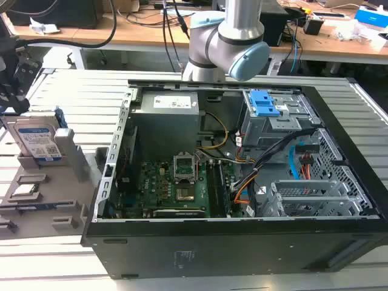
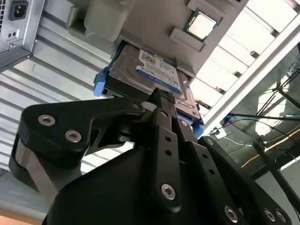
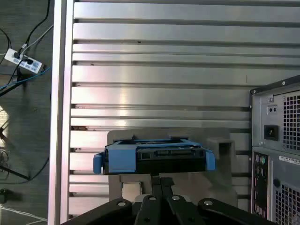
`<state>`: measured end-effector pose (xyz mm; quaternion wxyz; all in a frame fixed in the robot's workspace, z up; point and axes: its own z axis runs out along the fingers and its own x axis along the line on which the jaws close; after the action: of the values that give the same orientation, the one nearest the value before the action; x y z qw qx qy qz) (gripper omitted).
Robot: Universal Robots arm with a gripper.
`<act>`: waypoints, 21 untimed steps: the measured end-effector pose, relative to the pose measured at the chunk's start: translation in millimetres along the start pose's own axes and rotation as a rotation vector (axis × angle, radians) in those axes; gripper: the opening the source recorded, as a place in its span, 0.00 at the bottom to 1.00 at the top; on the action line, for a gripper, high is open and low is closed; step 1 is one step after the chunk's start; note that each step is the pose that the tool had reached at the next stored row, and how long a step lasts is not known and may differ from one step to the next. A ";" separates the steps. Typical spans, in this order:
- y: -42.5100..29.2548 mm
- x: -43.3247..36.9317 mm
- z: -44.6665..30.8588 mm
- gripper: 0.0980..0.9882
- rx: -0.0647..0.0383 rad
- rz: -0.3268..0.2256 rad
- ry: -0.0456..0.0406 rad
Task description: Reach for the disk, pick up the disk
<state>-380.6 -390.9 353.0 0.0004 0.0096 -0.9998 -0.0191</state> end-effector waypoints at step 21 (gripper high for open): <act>0.0 0.0 0.0 0.01 0.000 -0.406 0.0156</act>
<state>-380.6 -390.9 353.0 0.0043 0.2113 -0.9772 -0.0186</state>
